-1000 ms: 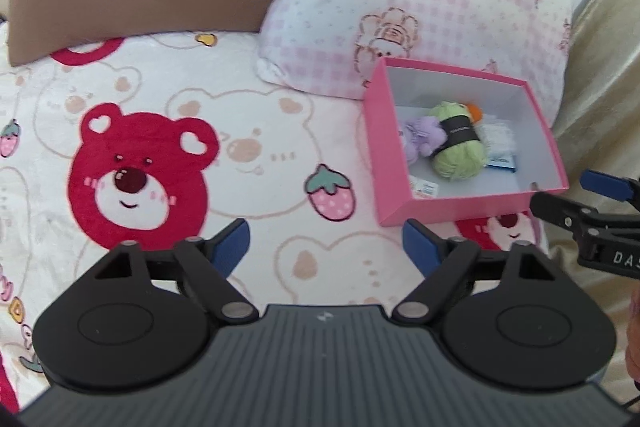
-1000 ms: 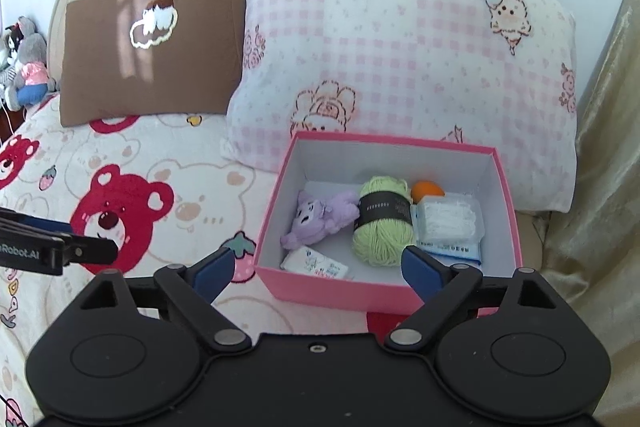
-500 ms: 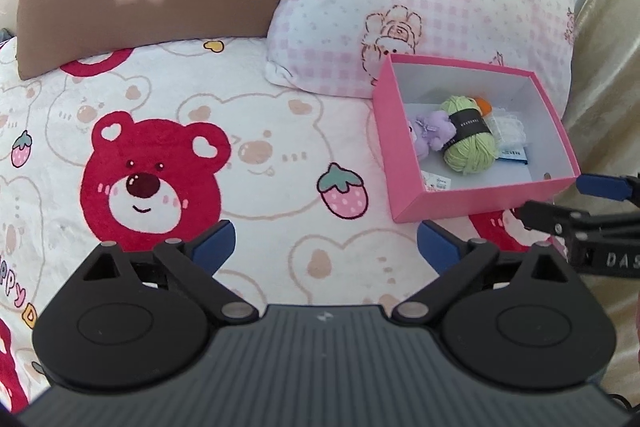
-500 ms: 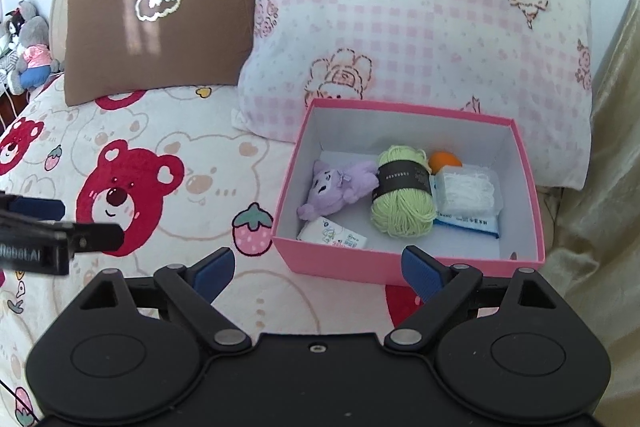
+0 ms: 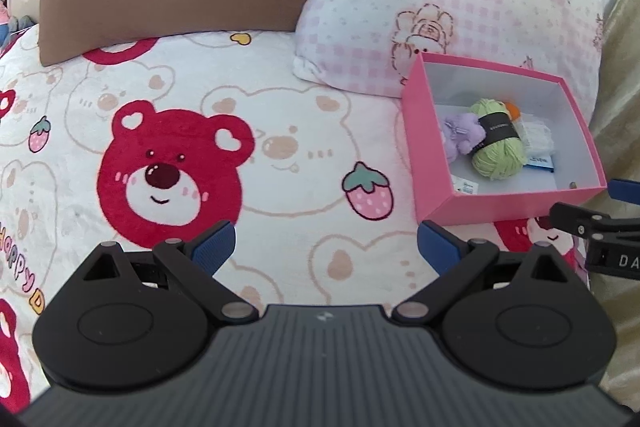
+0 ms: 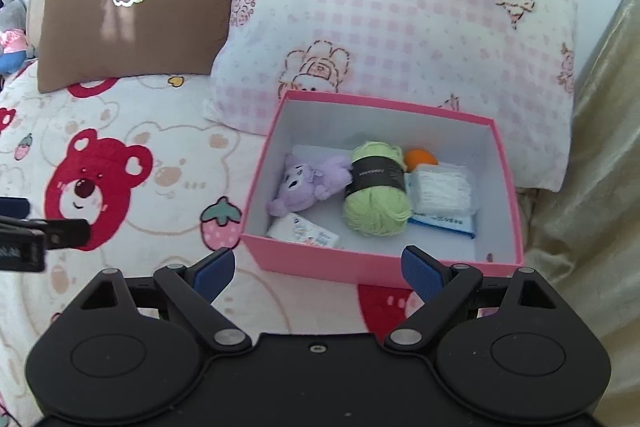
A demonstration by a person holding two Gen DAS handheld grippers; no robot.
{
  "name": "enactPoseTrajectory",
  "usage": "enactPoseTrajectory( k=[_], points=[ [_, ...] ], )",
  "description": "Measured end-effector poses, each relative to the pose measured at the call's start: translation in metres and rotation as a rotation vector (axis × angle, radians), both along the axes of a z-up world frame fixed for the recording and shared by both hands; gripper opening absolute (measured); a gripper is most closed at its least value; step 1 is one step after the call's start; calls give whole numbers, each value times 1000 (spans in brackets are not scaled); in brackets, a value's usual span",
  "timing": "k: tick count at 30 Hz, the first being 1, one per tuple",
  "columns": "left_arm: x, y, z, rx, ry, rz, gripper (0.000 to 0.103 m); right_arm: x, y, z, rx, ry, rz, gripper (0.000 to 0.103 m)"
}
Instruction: Organize objects
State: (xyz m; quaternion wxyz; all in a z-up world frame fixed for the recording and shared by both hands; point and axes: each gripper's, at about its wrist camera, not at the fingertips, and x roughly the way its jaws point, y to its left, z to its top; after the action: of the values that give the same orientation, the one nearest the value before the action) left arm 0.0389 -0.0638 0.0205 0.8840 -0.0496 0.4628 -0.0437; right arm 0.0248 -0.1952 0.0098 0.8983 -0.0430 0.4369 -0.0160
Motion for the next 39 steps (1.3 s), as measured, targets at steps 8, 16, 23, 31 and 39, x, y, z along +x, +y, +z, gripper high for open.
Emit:
enactPoseTrajectory(
  k=[8, 16, 23, 31, 39],
  points=[
    [0, -7, 1, 23, 0, 6, 103, 2, 0, -3, 1, 30, 4, 93],
    [1, -26, -9, 83, 22, -2, 103, 3, -7, -10, 21, 58, -29, 93],
    [1, -30, -11, 78, 82, 47, 103, 4, -14, -13, 40, 83, -40, 93],
    [-4, -39, -9, 68, 71, 1, 103, -2, -18, -12, 30, 61, -68, 93],
    [-4, -37, -10, 56, 80, 14, 103, -2, -29, -12, 53, 99, -95, 93]
  ],
)
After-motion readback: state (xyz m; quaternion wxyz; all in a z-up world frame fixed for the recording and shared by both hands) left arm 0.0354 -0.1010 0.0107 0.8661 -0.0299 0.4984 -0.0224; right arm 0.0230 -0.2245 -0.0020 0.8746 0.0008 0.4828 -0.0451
